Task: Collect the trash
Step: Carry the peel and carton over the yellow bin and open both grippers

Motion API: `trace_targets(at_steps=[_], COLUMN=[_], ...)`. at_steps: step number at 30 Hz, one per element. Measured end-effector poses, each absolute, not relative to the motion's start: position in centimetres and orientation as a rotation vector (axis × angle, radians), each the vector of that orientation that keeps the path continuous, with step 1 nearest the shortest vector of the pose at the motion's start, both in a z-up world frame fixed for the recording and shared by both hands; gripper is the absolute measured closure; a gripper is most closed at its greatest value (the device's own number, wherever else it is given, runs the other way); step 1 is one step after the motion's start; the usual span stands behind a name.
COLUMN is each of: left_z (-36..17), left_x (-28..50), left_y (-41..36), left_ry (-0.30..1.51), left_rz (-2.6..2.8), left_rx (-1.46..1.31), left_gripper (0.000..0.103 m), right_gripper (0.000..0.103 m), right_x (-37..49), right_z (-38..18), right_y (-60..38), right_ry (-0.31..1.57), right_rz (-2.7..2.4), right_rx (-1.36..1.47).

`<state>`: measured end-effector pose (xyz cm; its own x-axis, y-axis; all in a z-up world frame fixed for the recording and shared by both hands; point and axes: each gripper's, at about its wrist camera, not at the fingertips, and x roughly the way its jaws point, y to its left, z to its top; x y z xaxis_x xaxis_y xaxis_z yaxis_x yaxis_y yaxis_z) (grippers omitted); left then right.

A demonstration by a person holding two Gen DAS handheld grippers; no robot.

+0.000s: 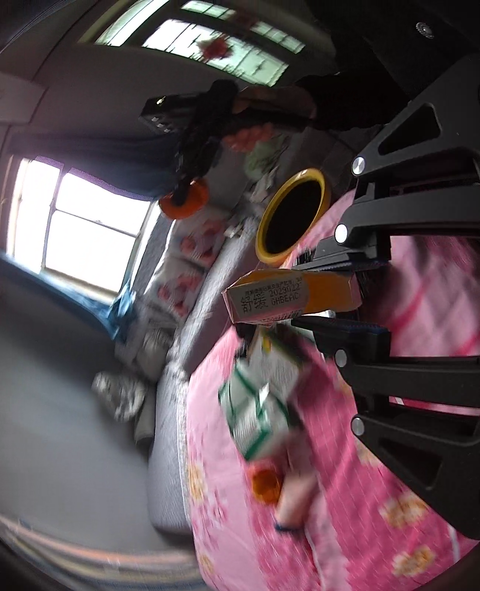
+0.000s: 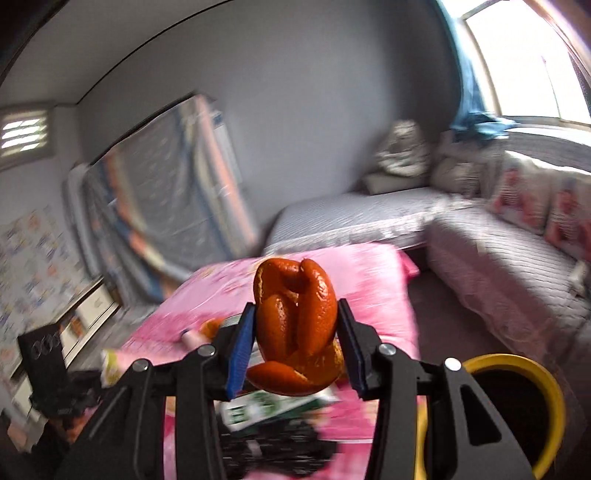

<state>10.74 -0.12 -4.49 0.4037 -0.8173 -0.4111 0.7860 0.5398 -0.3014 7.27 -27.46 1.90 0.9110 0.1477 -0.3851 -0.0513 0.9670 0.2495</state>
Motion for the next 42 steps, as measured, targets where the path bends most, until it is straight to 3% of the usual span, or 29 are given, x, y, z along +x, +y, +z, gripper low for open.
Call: trace_targets(at_steps=[8,24,42], left_z=[-4.9,-5.5,-9.9], left_x=[10.3,12.4,15.5], left_y=[-10.1,-28.9,-39.4], left_ry=[0.626,0.715,0.871], left_rz=[-1.212,-1.296,-1.159], left_rx=[0.060,0.166,0.102], left_gripper=[0.083,0.083,0.083], right_gripper=[0.062,0.062,0.061], right_x=[3.9,0.8,-0.5], right_z=[-0.9,-12.3,-15.2], right_y=[-36.6,-46.6,-48.4], right_ry=[0.388,0.546,0.608], right_rz=[-0.148,-0.377,-0.444], right_rx=[0.343,0.550,0.570])
